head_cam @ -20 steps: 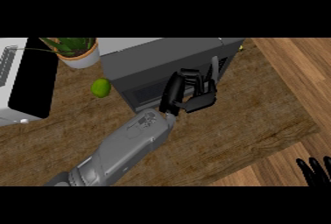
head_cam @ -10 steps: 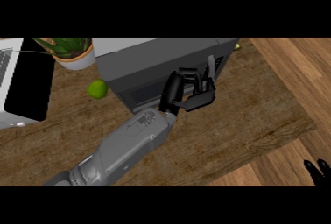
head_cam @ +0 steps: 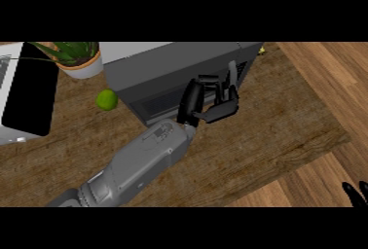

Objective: Pick up the milk, place it into the microwave and close the microwave

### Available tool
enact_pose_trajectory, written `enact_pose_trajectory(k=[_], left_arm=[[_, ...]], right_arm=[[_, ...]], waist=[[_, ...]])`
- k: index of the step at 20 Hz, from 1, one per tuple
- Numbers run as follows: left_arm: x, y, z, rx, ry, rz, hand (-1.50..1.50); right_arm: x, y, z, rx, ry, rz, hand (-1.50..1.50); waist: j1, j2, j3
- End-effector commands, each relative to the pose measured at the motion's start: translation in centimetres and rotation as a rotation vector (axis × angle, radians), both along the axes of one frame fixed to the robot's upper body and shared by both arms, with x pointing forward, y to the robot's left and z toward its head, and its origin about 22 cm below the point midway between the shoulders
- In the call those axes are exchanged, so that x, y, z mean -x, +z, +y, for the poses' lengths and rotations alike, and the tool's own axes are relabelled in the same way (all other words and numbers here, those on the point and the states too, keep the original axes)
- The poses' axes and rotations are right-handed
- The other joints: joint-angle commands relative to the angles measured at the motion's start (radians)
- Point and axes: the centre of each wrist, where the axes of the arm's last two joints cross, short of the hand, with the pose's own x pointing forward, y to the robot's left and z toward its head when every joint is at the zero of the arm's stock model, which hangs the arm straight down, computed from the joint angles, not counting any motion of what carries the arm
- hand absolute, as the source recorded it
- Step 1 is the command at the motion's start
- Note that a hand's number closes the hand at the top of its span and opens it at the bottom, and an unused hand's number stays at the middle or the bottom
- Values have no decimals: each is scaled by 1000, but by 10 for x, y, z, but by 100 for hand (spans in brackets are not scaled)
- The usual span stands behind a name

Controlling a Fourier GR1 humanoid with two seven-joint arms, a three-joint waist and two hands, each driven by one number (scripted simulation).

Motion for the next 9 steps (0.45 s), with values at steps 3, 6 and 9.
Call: enact_pose_trajectory(k=[3, 6, 9], left_arm=[[-17, 15, 0, 5, 14, 2, 150], [-16, 11, 0, -8, 14, -4, 150], [-18, 8, 3, -9, 25, 3, 150]], right_arm=[[3, 5, -3, -5, 31, 3, -150], [5, 7, -3, -5, 43, 13, -150], [6, 11, -2, 2, 58, 2, -150]], waist=[[-18, 13, 0], [-14, 12, 0], [-20, 14, 0]])
